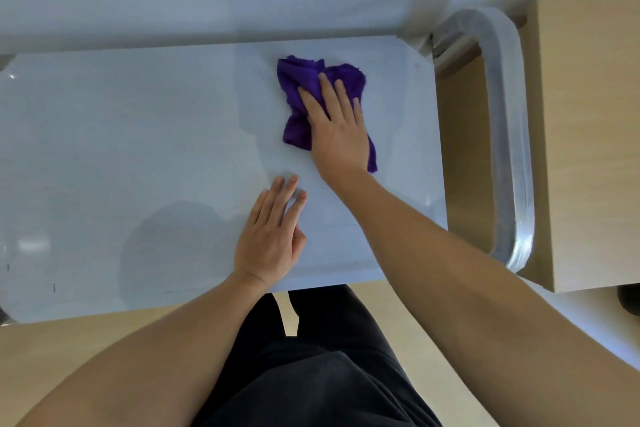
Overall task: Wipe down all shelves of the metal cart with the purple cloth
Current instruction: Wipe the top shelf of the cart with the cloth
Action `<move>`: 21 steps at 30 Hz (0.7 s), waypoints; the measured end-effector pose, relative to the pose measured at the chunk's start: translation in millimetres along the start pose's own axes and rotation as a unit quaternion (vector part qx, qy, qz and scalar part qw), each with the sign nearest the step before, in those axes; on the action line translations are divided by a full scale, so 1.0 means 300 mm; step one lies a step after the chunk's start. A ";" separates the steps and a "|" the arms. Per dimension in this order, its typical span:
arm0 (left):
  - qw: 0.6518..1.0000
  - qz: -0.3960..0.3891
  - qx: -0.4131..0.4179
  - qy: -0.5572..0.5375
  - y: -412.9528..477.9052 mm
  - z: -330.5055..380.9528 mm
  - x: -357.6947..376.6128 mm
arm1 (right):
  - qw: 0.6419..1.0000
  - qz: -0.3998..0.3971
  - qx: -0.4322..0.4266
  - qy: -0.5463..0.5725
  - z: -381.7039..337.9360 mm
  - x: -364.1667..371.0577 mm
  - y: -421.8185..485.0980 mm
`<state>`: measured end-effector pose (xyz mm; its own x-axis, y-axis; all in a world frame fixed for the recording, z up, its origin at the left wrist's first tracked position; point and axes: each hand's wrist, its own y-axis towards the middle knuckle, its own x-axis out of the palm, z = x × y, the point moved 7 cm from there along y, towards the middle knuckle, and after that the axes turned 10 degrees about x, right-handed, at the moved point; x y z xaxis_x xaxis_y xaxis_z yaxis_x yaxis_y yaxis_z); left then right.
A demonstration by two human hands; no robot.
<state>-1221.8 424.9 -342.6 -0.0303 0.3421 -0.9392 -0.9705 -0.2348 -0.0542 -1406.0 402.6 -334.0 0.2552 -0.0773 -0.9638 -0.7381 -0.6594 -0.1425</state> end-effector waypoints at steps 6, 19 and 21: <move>1.000 0.009 0.009 -0.015 -0.010 0.001 0.002 | 0.995 0.027 0.097 0.004 0.125 -0.011 -0.116; 0.997 -0.006 0.073 -0.024 -0.066 -0.124 -0.075 | 0.984 0.008 0.175 0.012 0.111 -0.010 -0.235; 0.998 0.006 0.061 -0.009 -0.124 -0.215 -0.106 | 0.984 0.019 0.177 0.019 0.111 -0.010 -0.240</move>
<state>-1169.2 364.0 -332.7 -0.0449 0.3573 -0.9329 -0.9919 -0.1273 -0.0010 -1374.3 475.1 -328.4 0.2404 -0.1292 -0.9620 -0.9172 -0.3545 -0.1816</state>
